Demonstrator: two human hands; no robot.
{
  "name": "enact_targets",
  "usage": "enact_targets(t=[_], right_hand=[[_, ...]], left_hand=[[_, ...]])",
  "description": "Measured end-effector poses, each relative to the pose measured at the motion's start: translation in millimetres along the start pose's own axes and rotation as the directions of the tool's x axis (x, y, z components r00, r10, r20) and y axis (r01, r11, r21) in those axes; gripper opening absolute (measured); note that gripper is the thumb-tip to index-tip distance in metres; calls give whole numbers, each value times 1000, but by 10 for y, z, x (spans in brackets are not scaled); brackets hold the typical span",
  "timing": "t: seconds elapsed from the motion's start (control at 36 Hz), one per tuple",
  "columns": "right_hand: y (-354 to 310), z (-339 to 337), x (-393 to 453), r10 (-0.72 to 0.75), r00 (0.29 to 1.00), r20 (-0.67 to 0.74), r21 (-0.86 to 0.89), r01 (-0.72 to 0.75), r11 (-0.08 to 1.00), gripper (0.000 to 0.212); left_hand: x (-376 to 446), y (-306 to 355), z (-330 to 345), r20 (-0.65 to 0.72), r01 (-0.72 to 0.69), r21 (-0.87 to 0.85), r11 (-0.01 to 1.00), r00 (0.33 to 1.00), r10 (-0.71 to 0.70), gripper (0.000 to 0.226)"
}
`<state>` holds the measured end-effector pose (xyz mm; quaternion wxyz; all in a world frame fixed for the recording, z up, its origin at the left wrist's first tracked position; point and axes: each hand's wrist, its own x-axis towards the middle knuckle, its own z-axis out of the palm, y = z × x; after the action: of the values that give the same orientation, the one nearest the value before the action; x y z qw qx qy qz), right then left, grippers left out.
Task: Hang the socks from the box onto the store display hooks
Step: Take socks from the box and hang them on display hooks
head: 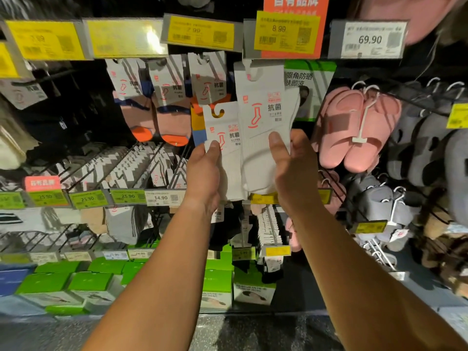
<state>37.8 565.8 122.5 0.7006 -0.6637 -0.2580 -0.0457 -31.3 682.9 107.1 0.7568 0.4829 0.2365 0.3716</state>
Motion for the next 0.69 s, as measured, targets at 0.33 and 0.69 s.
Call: enact_targets(t=[0.33, 0.69], right_hand=[[-258, -32, 253, 27, 999, -38, 53, -25, 998, 22], [-166, 3, 181, 54, 994, -98, 33, -51, 998, 34]], left_hand=[[31, -4, 1, -3, 16, 26, 1000, 1000, -16, 22], [123, -98, -61, -5, -2, 7, 1000, 1000, 2, 24]])
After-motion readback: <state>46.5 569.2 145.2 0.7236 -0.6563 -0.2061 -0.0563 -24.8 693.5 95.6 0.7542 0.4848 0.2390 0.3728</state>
